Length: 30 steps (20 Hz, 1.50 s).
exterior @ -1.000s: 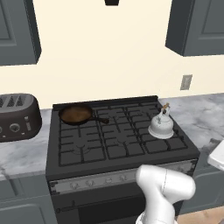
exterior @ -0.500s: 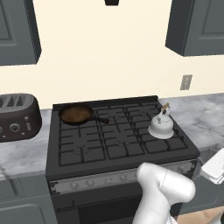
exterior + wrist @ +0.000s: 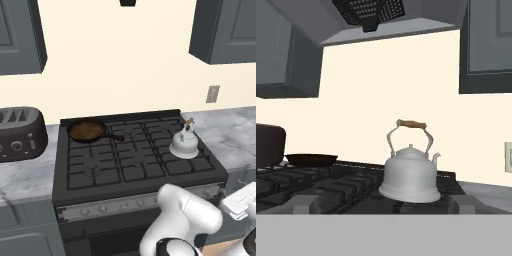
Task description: Pick the kettle from the counter and place it on a stove burner. Then turn the burner on.
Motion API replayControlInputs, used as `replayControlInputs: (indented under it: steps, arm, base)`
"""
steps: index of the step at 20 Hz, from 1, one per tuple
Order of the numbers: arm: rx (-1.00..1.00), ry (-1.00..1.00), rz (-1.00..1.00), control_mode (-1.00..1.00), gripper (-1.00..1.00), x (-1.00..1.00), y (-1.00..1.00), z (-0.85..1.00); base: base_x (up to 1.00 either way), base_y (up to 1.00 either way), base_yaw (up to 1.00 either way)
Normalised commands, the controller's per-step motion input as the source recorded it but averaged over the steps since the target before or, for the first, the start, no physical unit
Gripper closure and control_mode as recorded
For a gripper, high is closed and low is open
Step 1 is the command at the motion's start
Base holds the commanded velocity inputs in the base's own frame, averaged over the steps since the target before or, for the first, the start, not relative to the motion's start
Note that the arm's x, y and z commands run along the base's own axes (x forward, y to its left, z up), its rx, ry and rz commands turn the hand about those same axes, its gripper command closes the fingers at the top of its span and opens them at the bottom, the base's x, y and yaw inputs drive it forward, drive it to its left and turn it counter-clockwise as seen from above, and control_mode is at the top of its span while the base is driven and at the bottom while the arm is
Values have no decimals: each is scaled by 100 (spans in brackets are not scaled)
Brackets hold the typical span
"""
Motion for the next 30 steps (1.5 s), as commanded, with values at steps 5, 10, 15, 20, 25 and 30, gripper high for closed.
replayControlInputs:
  steps: [5,10,15,20,25,30]
  arm:
    - [0,0,-6,-100,-100,0,-11,-31]
    - [0,0,0,-100,-100,0,-22,-32]
    - [0,0,0,-100,-100,0,-22,-41]
    - [0,0,0,-100,-100,1,-12,-43]
    - [0,0,1,-100,-100,7,0,-28]
    - [0,0,0,-100,-100,2,0,-7]
  base:
    - [0,0,0]
    - [0,0,0]
    - [0,0,0]
    - [0,0,0]
    - [0,0,0]
    - [0,0,0]
